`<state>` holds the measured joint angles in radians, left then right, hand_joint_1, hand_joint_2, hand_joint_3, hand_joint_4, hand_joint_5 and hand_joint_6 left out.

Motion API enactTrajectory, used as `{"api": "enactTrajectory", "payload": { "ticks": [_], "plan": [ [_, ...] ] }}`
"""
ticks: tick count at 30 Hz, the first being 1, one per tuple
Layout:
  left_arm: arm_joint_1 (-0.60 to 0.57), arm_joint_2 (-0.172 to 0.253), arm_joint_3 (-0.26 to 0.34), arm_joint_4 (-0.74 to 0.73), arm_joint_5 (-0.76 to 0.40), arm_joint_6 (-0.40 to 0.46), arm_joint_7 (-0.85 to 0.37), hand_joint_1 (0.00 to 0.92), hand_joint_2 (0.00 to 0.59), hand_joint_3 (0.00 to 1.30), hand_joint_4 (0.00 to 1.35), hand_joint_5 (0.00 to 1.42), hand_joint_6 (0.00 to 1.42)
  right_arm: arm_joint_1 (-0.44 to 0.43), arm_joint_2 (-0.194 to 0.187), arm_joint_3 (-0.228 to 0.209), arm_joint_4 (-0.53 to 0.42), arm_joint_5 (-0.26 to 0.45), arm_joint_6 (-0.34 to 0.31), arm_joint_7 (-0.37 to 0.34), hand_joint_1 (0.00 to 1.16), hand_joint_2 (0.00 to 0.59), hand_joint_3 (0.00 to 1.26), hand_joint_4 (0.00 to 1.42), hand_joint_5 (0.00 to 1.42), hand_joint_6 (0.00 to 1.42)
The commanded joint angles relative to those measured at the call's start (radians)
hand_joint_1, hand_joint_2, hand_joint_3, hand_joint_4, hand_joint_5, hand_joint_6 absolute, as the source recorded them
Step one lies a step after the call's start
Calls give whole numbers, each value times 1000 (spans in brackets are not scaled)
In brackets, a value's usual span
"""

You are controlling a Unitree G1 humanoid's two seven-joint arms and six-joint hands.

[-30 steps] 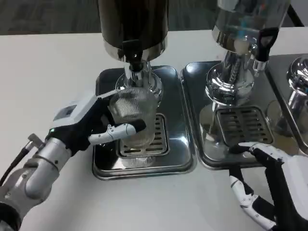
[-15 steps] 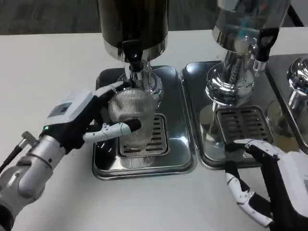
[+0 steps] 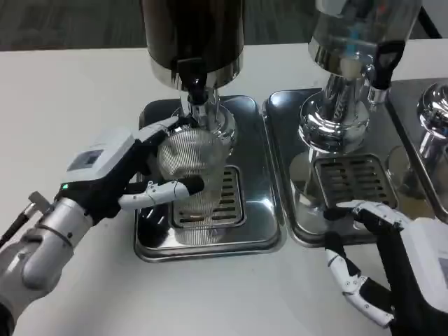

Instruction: Grasp the cup under the faucet to collect the drink, then remove the cup.

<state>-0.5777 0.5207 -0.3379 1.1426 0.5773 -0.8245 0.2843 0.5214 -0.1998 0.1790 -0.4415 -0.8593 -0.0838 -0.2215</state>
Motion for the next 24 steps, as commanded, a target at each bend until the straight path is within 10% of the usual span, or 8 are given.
{"api": "enactTrajectory", "payload": {
  "ticks": [1,24],
  "plan": [
    [27,13,-8,-33,24,7,43,0,36,138,156,449,701,-4,-6,-2,4,10,2,8,431,443,468,337,356,400],
    [35,4,-47,-77,117,66,231,161,139,311,559,823,1057,-23,-18,-7,17,34,4,24,431,443,469,336,356,416]
  ]
}}
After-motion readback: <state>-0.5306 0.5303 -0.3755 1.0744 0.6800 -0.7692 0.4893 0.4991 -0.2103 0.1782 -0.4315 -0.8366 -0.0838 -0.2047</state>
